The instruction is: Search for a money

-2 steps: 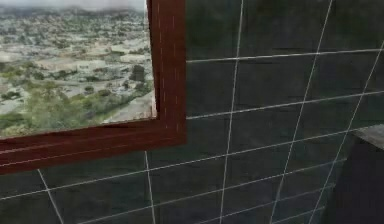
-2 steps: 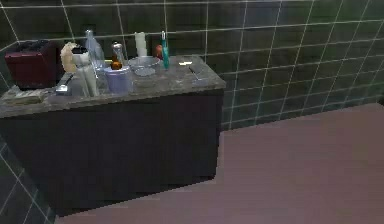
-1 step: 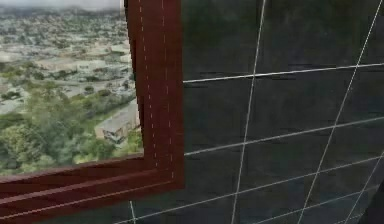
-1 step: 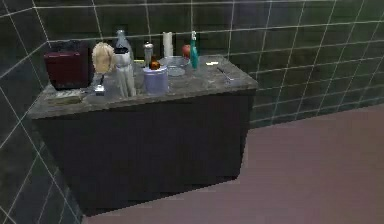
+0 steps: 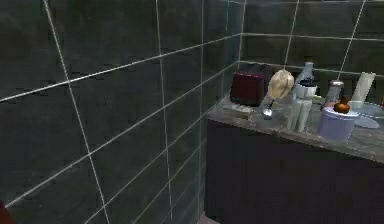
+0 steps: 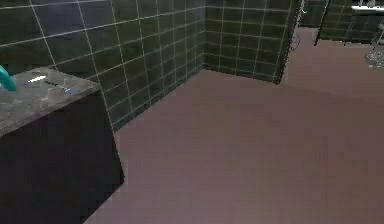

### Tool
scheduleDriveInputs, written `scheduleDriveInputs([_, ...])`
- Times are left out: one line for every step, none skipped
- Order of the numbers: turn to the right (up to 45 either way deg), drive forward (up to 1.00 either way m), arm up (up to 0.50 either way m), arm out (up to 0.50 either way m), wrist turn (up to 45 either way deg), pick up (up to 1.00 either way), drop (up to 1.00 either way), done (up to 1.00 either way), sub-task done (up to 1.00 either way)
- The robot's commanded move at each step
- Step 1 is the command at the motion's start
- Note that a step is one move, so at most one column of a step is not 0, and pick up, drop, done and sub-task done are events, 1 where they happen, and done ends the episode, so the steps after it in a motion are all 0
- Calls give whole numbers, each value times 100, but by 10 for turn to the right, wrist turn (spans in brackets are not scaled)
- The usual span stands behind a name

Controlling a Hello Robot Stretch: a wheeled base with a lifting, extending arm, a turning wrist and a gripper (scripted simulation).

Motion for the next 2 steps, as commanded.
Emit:
scheduleDriveInputs([450,0,0,0,0,0,0,0,0])
scheduleDriveInputs([450,0,0,0,0,0,0,0,0])
